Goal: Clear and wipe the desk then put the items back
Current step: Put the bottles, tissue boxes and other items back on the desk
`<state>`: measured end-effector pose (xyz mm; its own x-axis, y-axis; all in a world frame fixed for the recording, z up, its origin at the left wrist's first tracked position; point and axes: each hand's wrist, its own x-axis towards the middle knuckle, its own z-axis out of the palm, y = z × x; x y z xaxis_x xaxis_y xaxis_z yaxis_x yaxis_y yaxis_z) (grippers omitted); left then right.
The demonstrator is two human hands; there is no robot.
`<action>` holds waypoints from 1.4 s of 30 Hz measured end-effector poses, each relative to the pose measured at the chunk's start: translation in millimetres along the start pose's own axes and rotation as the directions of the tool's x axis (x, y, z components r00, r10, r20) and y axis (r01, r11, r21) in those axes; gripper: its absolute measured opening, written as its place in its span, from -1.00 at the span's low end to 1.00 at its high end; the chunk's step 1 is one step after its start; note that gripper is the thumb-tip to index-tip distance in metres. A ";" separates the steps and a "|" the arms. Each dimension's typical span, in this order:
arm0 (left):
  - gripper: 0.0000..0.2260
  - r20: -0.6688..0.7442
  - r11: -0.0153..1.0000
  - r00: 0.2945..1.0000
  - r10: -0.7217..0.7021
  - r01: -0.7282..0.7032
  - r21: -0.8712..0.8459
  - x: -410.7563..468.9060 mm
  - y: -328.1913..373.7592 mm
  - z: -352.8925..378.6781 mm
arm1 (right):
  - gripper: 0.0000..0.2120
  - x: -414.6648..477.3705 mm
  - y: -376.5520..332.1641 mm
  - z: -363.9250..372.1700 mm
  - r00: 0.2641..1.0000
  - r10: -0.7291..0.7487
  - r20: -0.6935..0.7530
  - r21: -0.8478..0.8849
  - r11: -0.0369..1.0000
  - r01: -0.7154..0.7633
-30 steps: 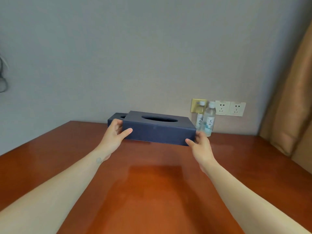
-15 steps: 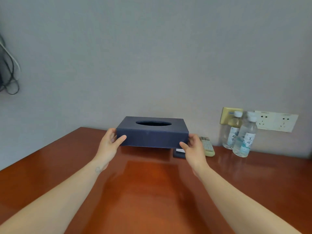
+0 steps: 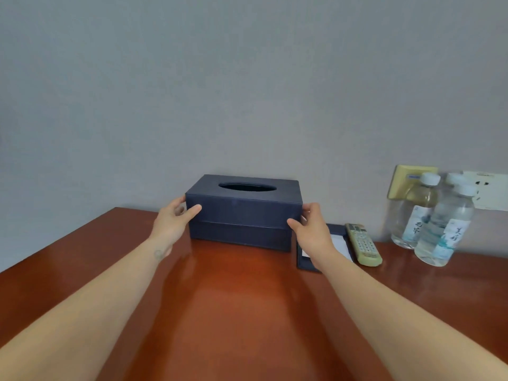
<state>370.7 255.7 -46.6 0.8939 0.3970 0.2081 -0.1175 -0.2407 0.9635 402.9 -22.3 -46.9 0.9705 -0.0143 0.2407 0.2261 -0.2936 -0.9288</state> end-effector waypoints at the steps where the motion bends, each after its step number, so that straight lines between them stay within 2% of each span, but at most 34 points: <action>1: -0.56 -0.004 1.000 1.000 -0.004 0.004 0.017 5.6 -1.4 -1.4 | -0.79 3.3 0.6 1.8 1.000 0.003 0.015 -0.002 1.000 -0.003; 8: -0.55 -0.015 0.999 0.999 -0.037 0.037 0.017 29.8 -16.0 -7.3 | -0.76 4.1 2.9 9.2 1.000 -0.030 -0.005 -0.122 0.992 0.029; 16: -0.55 -0.041 0.997 0.996 -0.073 0.074 0.009 29.3 -12.4 -2.7 | -0.73 2.2 1.2 7.4 1.000 -0.017 -0.007 -0.174 0.985 0.016; 21: -0.58 -0.031 0.989 0.997 -0.072 0.076 0.127 20.5 -3.5 6.6 | -0.67 0.6 -2.1 0.8 0.998 0.040 0.052 -0.201 0.979 -0.028; 25: -0.38 -0.096 0.973 0.986 -0.139 0.154 0.172 0.2 -5.4 16.4 | -0.64 -18.9 5.1 -12.4 0.997 0.055 0.059 -0.178 0.983 -0.043; 27: -0.34 -0.139 0.965 0.978 -0.156 0.181 0.190 -13.3 -1.8 22.2 | -0.66 -28.9 5.3 -23.7 0.998 0.052 0.030 -0.149 0.988 -0.047; 30: -0.32 -0.132 0.974 0.987 -0.094 0.119 0.195 -33.7 13.3 34.9 | -0.70 -43.8 0.0 -47.1 0.999 0.054 -0.009 -0.144 0.988 -0.055; 33: -0.34 -0.075 0.983 0.997 -0.007 0.020 0.184 -57.2 33.9 50.7 | -0.77 -61.5 -3.4 -75.2 0.998 0.044 -0.054 -0.143 0.988 -0.052; 36: -0.40 0.060 0.984 0.998 0.017 -0.027 0.174 -83.0 53.6 66.5 | -0.81 -82.4 -5.5 -104.9 0.994 0.059 -0.095 -0.157 0.985 -0.074; 42: -0.55 0.343 0.965 0.936 0.085 -0.162 0.205 -140.2 92.1 102.7 | -0.89 -129.0 -12.1 -162.0 0.984 0.053 -0.168 -0.181 0.980 -0.084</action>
<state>279.0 86.9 -4.4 0.9747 0.0474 0.2185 -0.1699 -0.4778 0.8618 261.3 -171.7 -21.0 0.9533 -0.1901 0.2347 0.1250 -0.4592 -0.8795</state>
